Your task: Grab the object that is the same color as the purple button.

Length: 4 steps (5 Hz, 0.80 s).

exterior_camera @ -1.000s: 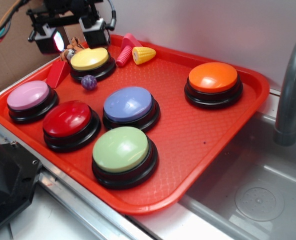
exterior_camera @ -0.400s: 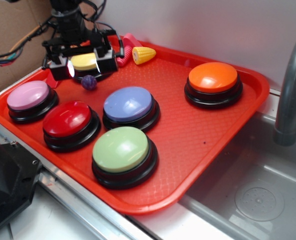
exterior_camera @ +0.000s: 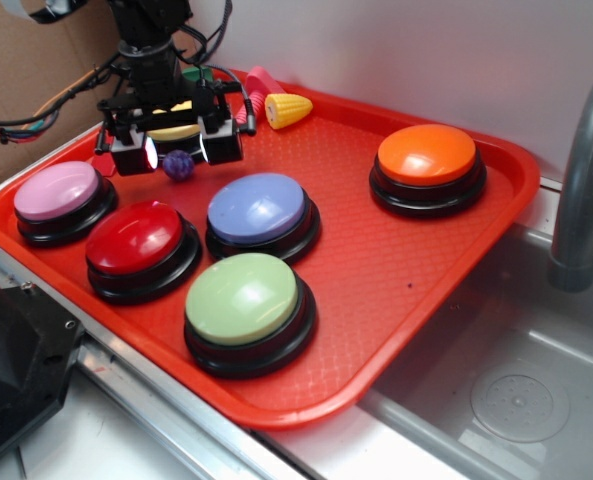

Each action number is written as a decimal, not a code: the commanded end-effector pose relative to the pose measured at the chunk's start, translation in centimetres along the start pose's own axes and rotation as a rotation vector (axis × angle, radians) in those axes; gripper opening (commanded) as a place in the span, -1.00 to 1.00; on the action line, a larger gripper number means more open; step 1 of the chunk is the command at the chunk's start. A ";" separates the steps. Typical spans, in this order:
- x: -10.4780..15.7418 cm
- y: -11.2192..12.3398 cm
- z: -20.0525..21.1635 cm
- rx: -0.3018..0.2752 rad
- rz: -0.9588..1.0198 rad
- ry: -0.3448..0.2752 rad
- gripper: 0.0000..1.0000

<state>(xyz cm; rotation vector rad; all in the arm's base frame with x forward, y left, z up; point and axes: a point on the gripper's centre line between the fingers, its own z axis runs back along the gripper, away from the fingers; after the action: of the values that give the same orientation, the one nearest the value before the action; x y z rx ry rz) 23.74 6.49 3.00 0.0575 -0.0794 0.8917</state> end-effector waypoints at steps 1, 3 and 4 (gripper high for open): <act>0.9 1.3 -0.6 -0.013 0.028 -0.023 1.00; 1.0 1.3 -0.9 -0.017 0.028 -0.040 -1.00; 1.0 1.3 -1.0 -0.019 0.027 -0.039 -1.00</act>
<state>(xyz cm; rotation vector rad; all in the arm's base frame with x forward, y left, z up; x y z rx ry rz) 23.74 7.48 1.75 0.0547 -0.1098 0.9106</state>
